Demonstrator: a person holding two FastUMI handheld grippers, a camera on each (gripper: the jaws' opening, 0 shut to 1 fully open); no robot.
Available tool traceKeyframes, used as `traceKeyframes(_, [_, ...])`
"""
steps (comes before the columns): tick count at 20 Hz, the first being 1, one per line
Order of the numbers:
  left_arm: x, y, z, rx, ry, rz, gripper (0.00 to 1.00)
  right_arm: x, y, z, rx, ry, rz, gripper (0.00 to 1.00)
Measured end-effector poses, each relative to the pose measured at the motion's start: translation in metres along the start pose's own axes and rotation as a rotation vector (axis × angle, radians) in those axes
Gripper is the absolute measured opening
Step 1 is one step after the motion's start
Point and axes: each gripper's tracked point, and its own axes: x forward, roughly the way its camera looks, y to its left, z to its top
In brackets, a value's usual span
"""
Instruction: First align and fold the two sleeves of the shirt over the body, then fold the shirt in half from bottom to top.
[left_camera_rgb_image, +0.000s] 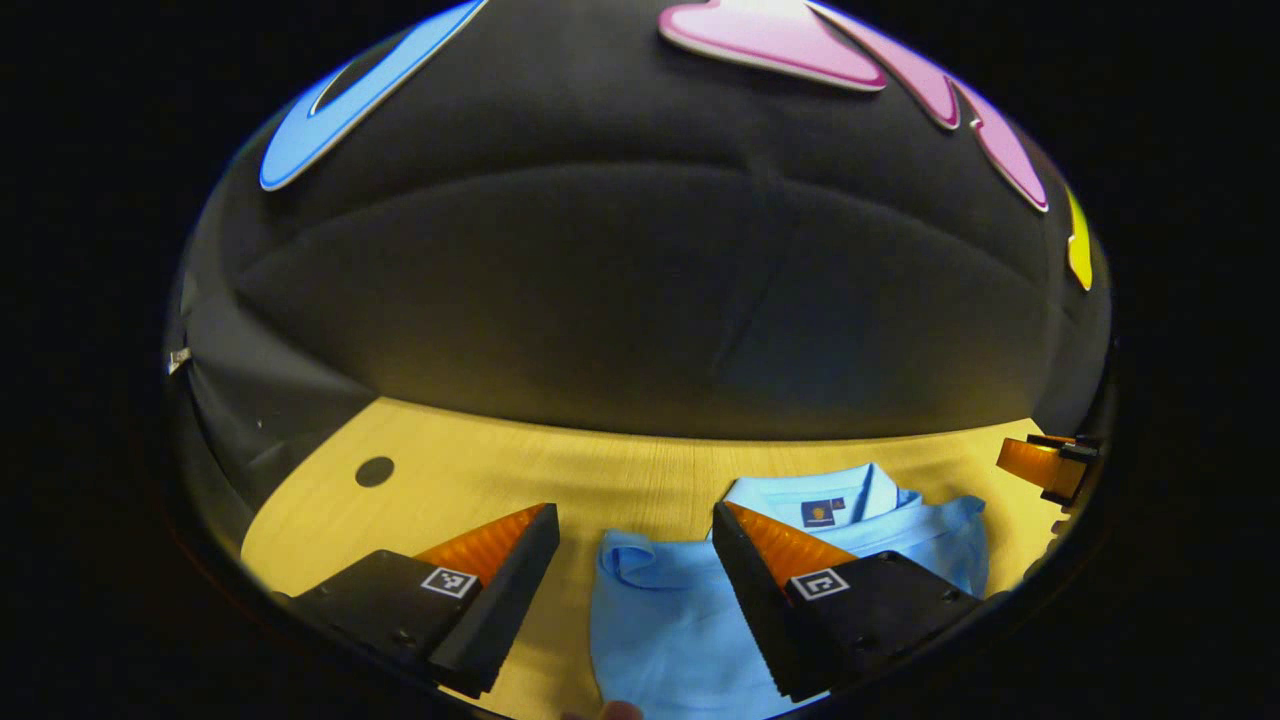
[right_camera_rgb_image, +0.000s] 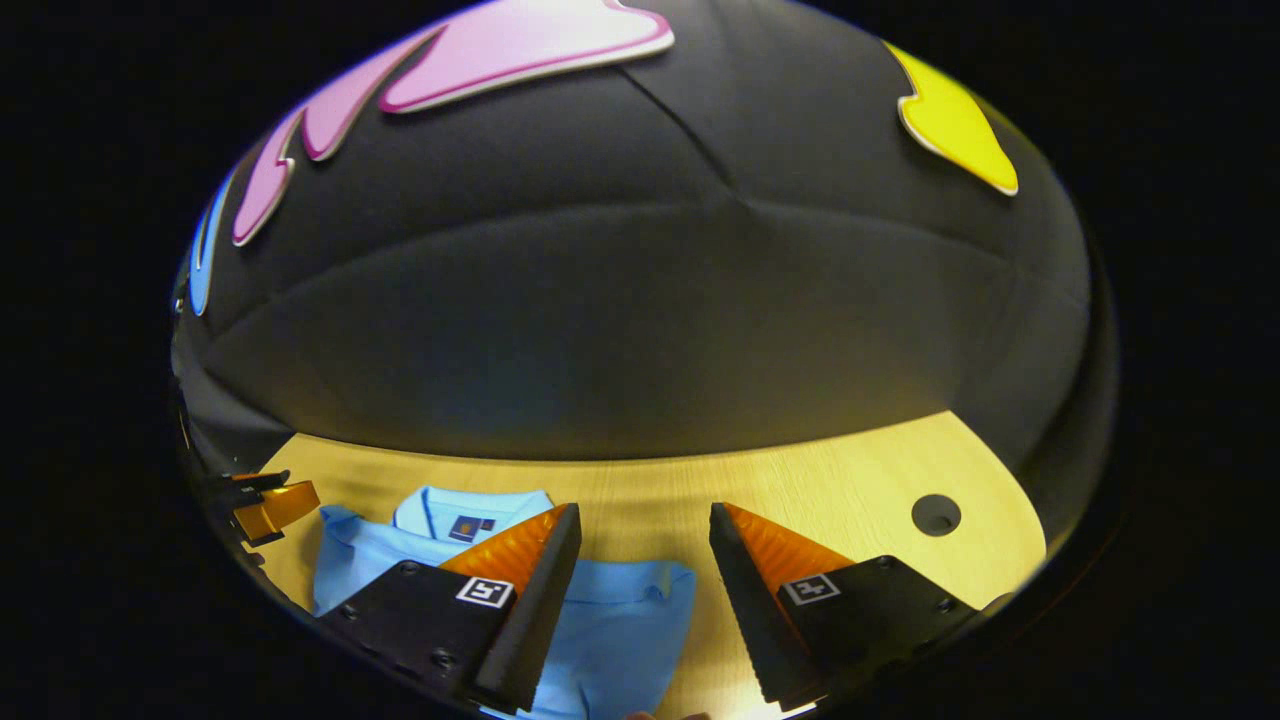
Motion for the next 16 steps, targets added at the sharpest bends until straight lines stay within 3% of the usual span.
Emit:
traceKeyframes(6, [-0.1, -0.018, 0.04, 0.064, -0.184, -0.027, 0.96, -0.077, 0.02, 0.024, 0.019, -0.103, 0.078, 0.89])
traceKeyframes(11, [-0.201, -0.033, 0.078, -0.064, -0.336, -0.077, 0.96, -0.17, 0.026, 0.062, 0.01, -0.268, 0.105, 0.91])
traceKeyframes(16, [-0.326, -0.052, 0.09, -0.164, -0.507, -0.124, 0.97, -0.3, 0.022, 0.1, 0.008, -0.486, 0.122, 0.94])
